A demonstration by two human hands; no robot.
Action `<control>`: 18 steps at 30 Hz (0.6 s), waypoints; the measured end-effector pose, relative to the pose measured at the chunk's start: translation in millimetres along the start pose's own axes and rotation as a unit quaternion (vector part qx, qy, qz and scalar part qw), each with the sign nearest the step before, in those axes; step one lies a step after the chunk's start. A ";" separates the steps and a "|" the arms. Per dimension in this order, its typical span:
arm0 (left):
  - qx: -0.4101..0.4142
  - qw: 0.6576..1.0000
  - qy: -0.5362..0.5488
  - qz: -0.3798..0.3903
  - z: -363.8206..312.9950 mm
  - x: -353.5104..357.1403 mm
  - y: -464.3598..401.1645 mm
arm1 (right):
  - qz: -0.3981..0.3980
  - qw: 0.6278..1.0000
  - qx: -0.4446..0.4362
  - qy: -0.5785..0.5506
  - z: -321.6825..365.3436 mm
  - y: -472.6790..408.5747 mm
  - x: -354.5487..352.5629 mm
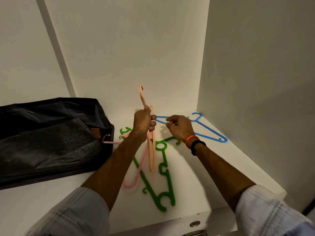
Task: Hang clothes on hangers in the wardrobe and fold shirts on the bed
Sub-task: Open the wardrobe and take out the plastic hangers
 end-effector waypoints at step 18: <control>-0.026 0.999 0.002 0.028 17.4 119.4 -9.5 | 0.079 0.920 0.081 0.376 -130.2 -42.9 -76.1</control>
Point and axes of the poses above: each hand's wrist, its own y-axis away from the middle knuckle, its own x-axis out of the palm, z = x × y, the point moved 9 cm from there along -y, towards the middle knuckle, and after that the axes turned 4 degrees about -z, right-handed, at the moved point
